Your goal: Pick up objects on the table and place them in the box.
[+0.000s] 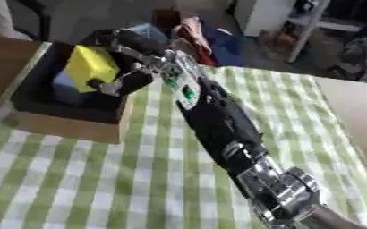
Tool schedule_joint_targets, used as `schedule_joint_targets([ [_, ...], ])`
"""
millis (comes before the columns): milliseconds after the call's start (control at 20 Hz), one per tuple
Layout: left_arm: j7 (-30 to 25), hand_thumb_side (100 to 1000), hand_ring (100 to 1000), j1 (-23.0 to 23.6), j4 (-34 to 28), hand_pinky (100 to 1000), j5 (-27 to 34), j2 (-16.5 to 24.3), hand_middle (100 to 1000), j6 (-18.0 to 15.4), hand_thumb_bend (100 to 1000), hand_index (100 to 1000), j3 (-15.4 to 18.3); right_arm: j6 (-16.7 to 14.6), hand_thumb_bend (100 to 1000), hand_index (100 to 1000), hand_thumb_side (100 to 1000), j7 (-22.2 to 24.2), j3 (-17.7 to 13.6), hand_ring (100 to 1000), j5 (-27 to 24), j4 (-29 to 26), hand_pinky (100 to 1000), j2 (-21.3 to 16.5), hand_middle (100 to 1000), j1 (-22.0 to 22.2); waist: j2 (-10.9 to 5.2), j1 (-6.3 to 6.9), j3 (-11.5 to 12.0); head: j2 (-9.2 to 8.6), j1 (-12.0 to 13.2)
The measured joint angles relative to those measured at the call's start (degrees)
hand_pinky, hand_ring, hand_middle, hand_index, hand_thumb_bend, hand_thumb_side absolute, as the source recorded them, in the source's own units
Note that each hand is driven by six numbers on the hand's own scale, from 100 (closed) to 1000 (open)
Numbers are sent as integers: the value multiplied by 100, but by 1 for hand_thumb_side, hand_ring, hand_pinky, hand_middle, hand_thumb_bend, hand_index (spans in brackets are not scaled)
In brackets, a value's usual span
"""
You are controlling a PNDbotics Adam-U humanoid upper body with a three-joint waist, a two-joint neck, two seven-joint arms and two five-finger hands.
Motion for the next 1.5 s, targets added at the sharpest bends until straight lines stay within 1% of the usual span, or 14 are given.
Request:
schedule_joint_targets([
  [100,1,672,525,12,0,621,-8,0,540,-1,100,710,0,5,471,979,519,20,4,903,2,0,877,0,923,2,0,3,0,0,0],
  [350,9,673,525,25,0,621,-23,0,540,-9,100,710,0,-30,478,982,499,81,21,909,100,0,878,0,929,5,1,5,0,0,0],
  [550,10,674,525,45,0,621,-34,0,541,-10,100,710,4,-68,512,983,459,59,43,912,92,-51,879,-23,930,24,0,22,-48,2,7],
  [600,11,675,525,60,0,621,-50,0,541,-11,100,710,11,-99,549,984,429,59,66,914,66,-89,879,-60,929,32,-1,28,-80,2,18],
  [650,14,676,525,86,0,621,-67,0,541,-14,100,710,24,-138,614,982,403,69,98,914,10,-144,878,-110,927,51,-4,36,-117,3,35],
  [700,22,678,525,109,0,621,-78,0,541,-20,100,710,37,-193,655,980,377,90,142,912,-73,-208,875,-174,922,75,-13,43,-161,4,56],
  [750,30,679,525,140,2,621,-94,0,541,-25,100,710,51,-265,666,981,379,126,192,914,-204,-294,875,-248,924,106,-27,53,-217,5,75],
  [900,68,683,525,235,8,622,-177,0,541,-55,100,710,109,-523,686,991,412,290,358,924,-708,-683,870,-586,938,245,-47,96,-409,8,146],
  [1000,101,685,525,296,26,622,-244,0,541,-78,100,710,147,-664,691,998,431,376,440,931,-1004,-1082,868,-913,947,405,-47,125,-533,8,200],
  [1100,143,685,525,351,42,622,-297,0,541,-105,100,710,191,-739,692,1000,430,412,480,934,-1243,-1536,868,-1266,949,618,-47,161,-652,8,258],
  [1300,243,688,525,454,52,622,-406,0,542,-162,100,710,291,-716,691,1000,409,377,459,937,-1624,-2317,869,-1870,953,1117,-47,248,-905,8,375],
  [1400,302,689,526,493,78,622,-462,0,542,-187,100,710,336,-624,683,1000,395,329,383,939,-1801,-2659,873,-2113,954,1413,-35,283,-1016,8,439],
  [1450,329,693,526,504,81,623,-484,0,542,-197,100,710,356,-557,683,1000,366,304,334,937,-1878,-2806,875,-2214,951,1557,-27,301,-1058,8,470],
  [1500,352,694,526,522,89,623,-508,0,542,-206,100,710,375,-494,683,1000,361,280,283,937,-1960,-2947,875,-2290,950,1704,-20,320,-1104,8,500],
])
